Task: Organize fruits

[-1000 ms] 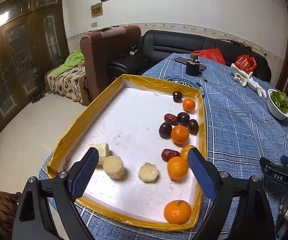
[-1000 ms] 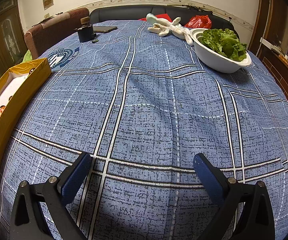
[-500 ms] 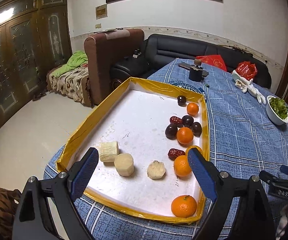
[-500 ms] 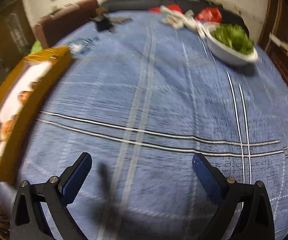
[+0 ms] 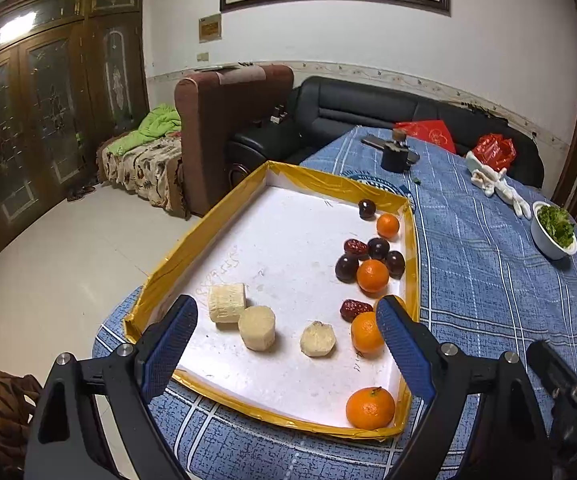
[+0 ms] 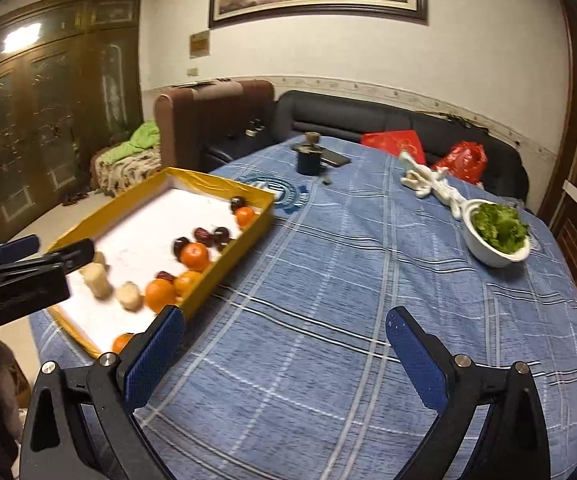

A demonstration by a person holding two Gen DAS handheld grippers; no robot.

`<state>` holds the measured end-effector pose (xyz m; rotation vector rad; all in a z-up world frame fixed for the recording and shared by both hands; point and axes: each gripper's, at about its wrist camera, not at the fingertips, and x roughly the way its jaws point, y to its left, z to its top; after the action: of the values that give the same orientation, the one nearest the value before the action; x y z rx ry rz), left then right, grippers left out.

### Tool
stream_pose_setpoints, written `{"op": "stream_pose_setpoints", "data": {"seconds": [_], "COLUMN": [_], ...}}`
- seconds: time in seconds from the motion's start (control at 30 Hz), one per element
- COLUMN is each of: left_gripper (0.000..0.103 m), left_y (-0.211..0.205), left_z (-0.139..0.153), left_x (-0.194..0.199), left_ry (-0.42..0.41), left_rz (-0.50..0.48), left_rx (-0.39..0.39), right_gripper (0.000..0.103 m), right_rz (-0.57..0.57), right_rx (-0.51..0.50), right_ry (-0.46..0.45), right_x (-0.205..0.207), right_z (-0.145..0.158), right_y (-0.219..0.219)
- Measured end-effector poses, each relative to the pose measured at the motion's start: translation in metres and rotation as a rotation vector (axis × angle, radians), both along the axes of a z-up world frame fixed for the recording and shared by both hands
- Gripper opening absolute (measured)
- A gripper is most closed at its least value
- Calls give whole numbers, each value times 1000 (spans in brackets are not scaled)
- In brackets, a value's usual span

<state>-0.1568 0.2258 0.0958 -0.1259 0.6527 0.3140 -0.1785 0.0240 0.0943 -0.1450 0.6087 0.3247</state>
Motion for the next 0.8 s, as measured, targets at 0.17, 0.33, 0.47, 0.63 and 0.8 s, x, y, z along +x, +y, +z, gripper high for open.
{"op": "stream_pose_setpoints", "data": {"seconds": [0.17, 0.33, 0.47, 0.63, 0.8], "left_gripper": [92, 103, 103, 103, 103], "left_y": [1, 11, 28, 40, 40], "left_z": [17, 32, 24, 14, 8], "left_x": [-18, -34, -31, -27, -23], "left_ry": [-113, -186, -152, -125, -99], "left_rz": [98, 183, 185, 186, 162], "left_rx": [47, 46, -46, -123, -117], "right_gripper": [103, 103, 103, 103, 103], "right_rz": [35, 71, 106, 136, 155], "right_rx": [9, 21, 30, 27, 28], "right_ry": [-7, -20, -18, -10, -2], "right_x": [-4, -10, -12, -14, -16], "right_z": [-2, 1, 1, -1, -2], "right_y": [8, 15, 24, 37, 47]}}
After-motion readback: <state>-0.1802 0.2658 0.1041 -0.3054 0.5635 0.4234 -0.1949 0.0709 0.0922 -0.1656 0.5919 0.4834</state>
